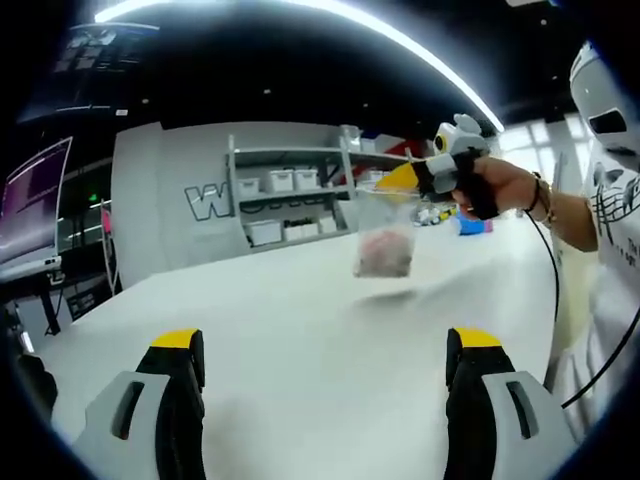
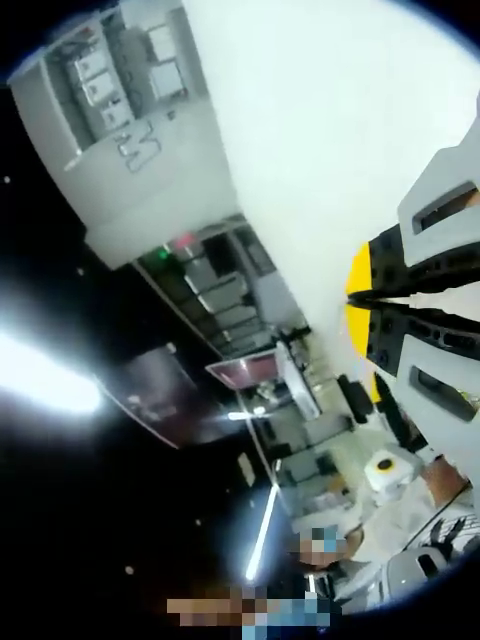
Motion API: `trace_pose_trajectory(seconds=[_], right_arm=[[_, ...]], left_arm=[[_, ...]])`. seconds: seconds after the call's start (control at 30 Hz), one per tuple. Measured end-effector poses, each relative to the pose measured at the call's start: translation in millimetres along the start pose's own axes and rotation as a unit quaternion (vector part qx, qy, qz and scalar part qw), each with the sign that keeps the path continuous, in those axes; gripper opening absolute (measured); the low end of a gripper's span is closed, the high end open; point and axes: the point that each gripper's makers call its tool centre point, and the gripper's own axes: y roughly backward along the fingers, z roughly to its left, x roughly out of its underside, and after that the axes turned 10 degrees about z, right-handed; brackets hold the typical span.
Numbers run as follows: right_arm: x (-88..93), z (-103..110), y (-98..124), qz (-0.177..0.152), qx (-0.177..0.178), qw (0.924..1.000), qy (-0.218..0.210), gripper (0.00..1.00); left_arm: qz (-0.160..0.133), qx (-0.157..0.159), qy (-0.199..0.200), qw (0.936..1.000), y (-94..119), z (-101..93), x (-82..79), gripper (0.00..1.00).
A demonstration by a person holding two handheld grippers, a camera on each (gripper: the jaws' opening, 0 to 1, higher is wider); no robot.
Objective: Open the resealable bag by pulling the two sides of the seal apart until the entire bag opening is separated and visibly accessible.
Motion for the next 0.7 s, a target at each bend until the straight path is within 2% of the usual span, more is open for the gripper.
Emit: trace_pose_trajectory(seconds=[0.7], right_arm=[[-19.4, -29, -19, 0.001, 0.023, 0.9997, 0.005, 0.0]], left_arm=[[-0.008, -0.005, -0.01, 0.9999, 0, -0.2, -2.5, 0.99]])
